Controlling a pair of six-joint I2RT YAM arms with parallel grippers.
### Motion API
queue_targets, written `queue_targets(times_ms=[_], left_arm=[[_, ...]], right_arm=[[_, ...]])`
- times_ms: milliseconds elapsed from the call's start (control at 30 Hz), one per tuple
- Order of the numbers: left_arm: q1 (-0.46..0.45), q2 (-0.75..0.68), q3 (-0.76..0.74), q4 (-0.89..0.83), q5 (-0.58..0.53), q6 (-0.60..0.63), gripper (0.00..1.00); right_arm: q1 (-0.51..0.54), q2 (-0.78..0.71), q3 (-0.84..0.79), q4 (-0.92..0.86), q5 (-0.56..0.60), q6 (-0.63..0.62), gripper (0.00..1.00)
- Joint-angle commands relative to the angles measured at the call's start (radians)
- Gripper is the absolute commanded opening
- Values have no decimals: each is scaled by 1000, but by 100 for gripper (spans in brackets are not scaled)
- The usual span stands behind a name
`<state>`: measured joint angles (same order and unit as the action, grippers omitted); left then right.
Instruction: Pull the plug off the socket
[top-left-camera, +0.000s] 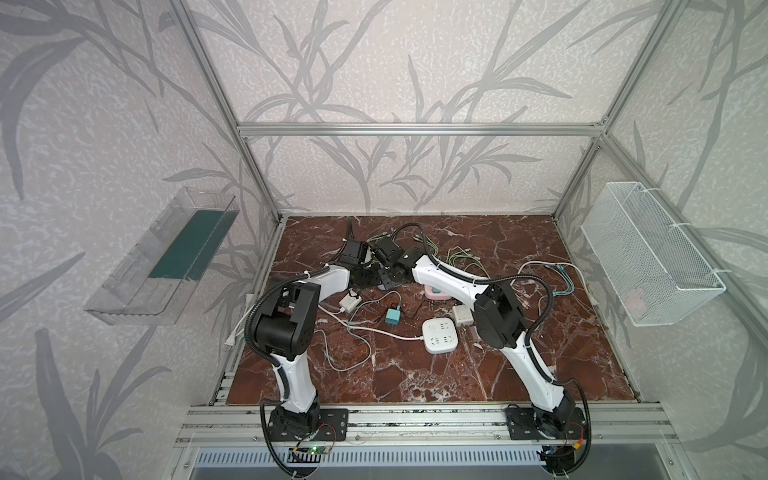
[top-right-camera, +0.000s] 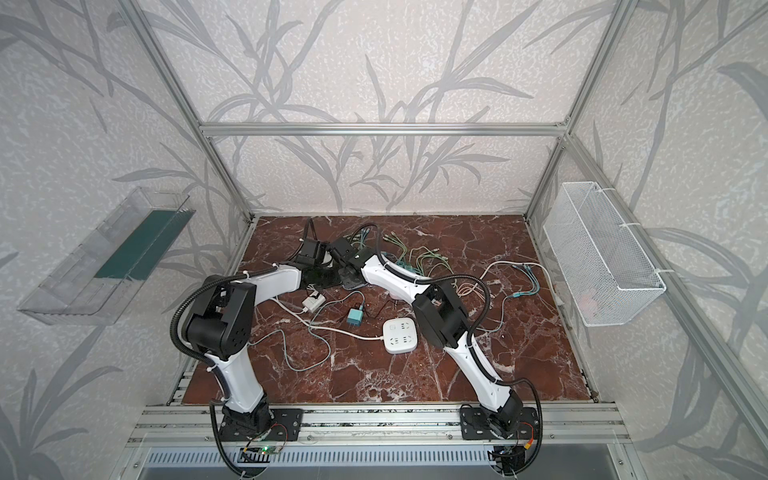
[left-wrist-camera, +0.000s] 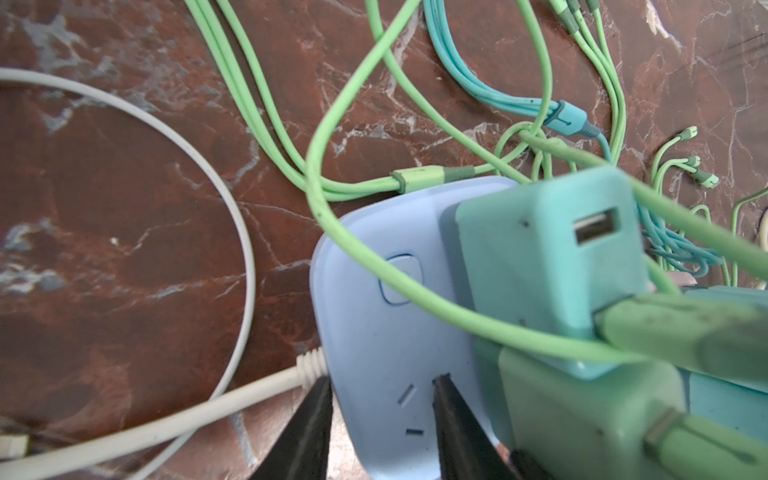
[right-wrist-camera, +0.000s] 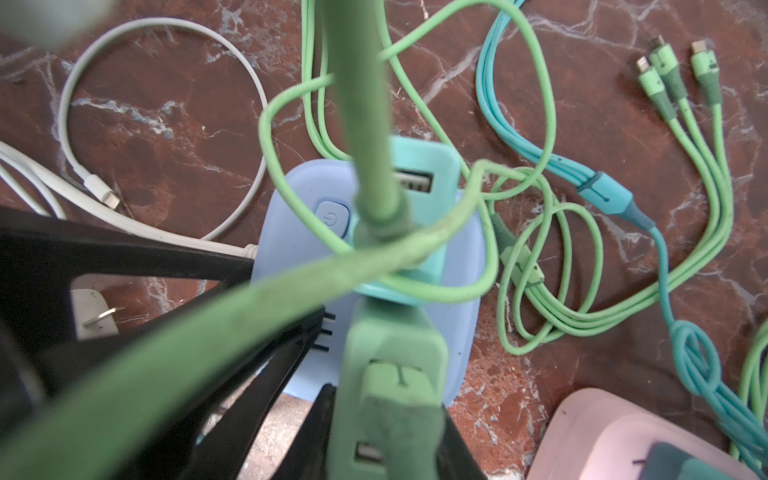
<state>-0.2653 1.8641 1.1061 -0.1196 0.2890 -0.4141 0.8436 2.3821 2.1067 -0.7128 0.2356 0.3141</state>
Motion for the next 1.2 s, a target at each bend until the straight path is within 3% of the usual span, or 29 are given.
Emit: queue_targets(times_ms=[0, 167, 433, 700, 967, 1167], left_arm=[[-6, 10, -31, -88, -50, 28, 41], [-6, 13, -26, -99, -43, 36, 41], [-6, 10, -26, -101, -27, 43, 41], [-6, 8, -29, -95, -11, 49, 41], [-3, 6, -46, -62, 21, 37, 40], [-3, 25, -36, -78, 8, 37, 39]], right_arm=[[28, -7, 36, -5, -8, -7, 37], [22, -15, 33, -1, -11, 6, 48], [11, -33, 1, 50, -35, 31, 49], [2, -6, 26, 57, -56, 59, 38], [-12, 0, 36, 56, -47, 65, 34], [-9, -7, 44, 50, -67, 46, 19]])
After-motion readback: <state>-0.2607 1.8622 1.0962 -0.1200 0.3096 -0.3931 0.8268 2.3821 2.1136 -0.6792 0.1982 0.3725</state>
